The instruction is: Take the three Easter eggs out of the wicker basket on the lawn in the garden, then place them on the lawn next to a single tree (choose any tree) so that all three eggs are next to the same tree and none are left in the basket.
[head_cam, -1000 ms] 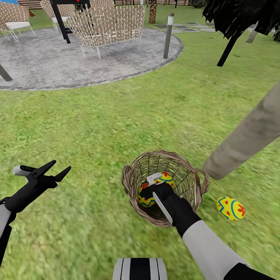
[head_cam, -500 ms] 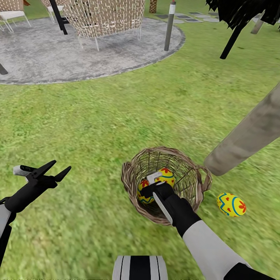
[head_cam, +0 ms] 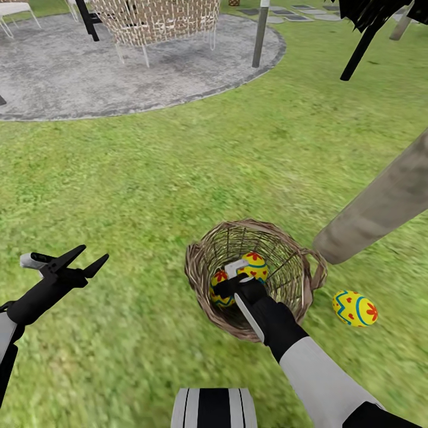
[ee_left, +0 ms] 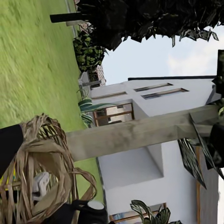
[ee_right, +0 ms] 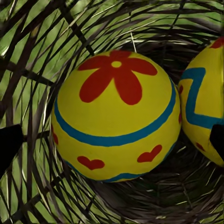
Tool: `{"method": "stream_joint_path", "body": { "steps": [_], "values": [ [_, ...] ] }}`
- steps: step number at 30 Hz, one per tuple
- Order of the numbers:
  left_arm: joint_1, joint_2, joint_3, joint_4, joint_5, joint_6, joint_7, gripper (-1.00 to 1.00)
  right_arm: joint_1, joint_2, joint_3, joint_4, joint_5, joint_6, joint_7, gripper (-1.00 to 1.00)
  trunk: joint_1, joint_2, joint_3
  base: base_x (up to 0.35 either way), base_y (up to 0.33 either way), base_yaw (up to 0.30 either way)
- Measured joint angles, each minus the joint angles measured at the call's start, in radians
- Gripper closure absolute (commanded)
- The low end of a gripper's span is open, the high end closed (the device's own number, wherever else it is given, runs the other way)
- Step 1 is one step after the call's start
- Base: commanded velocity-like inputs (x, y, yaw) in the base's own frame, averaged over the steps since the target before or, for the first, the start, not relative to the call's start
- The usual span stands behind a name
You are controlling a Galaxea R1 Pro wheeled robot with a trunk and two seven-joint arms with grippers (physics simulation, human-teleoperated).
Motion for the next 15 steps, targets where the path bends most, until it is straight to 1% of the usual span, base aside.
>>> {"method": "stream_joint_path", "body": {
  "steps": [3, 6, 7, 10, 12, 14, 15],
  "values": [
    [0.000, 0.000, 0.000, 0.000, 0.000, 0.000, 0.000, -1.00, 0.000, -0.001, 0.000, 0.000, 0.000, -0.021, -0.001, -1.00, 0.001, -0.001, -0.011, 0.000, 0.000, 0.000],
    [0.000, 0.000, 0.000, 0.000, 0.000, 0.000, 0.000, -1.00, 0.000, -0.002, 0.000, 0.000, 0.001, -0.026, -0.002, -1.00, 0.001, -0.001, -0.012, 0.000, 0.000, 0.000],
    [0.000, 0.000, 0.000, 0.000, 0.000, 0.000, 0.000, -1.00, 0.000, -0.003, 0.000, 0.000, 0.001, -0.030, -0.002, -1.00, 0.002, -0.001, -0.015, 0.000, 0.000, 0.000],
    [0.000, 0.000, 0.000, 0.000, 0.000, 0.000, 0.000, -1.00, 0.000, -0.002, 0.001, 0.004, 0.027, -0.053, -0.003, -1.00, 0.002, -0.001, -0.015, 0.000, 0.000, 0.000],
    [0.000, 0.000, 0.000, 0.000, 0.000, 0.000, 0.000, -1.00, 0.000, -0.002, -0.001, 0.003, 0.043, -0.058, -0.003, -1.00, 0.003, -0.001, -0.023, 0.000, 0.000, 0.000],
    [0.000, 0.000, 0.000, 0.000, 0.000, 0.000, 0.000, -1.00, 0.000, -0.002, -0.001, 0.002, 0.048, -0.059, -0.003, -1.00, 0.004, -0.002, -0.031, 0.000, 0.000, 0.000],
    [0.000, 0.000, 0.000, 0.000, 0.000, 0.000, 0.000, -1.00, 0.000, -0.002, -0.001, 0.002, 0.049, -0.059, -0.003, -1.00, 0.004, -0.002, -0.031, 0.000, 0.000, 0.000]
  ]
}}
